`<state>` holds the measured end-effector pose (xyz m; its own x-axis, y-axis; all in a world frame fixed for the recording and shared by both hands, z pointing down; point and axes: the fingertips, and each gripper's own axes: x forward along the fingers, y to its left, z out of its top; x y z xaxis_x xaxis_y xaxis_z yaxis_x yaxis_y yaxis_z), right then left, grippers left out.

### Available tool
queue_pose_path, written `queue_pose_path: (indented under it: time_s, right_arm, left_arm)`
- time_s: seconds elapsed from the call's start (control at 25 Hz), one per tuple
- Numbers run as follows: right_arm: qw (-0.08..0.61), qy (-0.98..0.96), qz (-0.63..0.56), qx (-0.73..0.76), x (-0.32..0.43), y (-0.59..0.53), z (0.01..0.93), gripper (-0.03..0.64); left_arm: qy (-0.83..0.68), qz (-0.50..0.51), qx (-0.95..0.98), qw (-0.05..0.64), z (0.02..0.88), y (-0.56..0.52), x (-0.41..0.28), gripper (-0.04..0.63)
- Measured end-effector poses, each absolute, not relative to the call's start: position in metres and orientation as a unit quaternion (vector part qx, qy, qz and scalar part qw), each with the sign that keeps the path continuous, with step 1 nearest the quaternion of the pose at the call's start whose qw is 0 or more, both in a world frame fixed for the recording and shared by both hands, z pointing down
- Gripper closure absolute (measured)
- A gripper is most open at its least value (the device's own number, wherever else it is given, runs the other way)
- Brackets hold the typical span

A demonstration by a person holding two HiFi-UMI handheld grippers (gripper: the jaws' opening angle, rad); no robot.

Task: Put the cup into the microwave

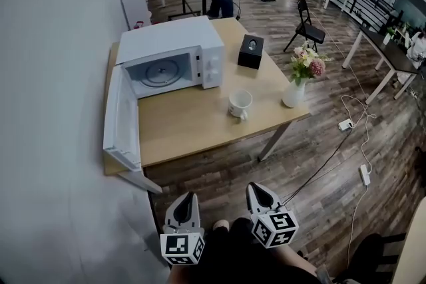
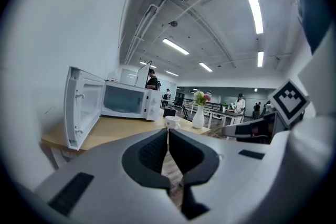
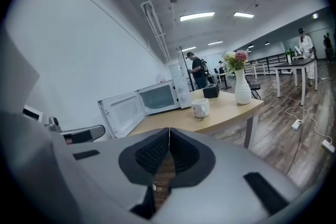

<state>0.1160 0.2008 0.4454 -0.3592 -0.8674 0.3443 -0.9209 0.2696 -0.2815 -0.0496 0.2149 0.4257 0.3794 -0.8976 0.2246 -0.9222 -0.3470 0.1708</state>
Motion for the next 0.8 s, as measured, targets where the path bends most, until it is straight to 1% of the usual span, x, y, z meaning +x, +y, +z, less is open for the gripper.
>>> queue_pose_path:
  time_s: [0.2, 0.4, 0.8]
  right_arm:
    - [0.063, -0.779, 0.232, 0.579, 0.128, 0.204, 0.454, 0.623]
    - [0.057, -0.766, 0.237, 0.595, 0.142, 0.201, 0.455, 0.623]
    - [0.061, -0.771, 0.239, 0.587, 0.136, 0.168, 0.456, 0.623]
  left_arm:
    - [-0.547, 0.053, 0.823, 0.145, 0.433, 0.211, -0.043, 0.586]
    - [-0.537, 0.055, 0.830, 0.139, 0.432, 0.205, -0.036, 0.586]
    - [-0.548, 0.055, 0.821, 0.152, 0.435, 0.178, -0.044, 0.586]
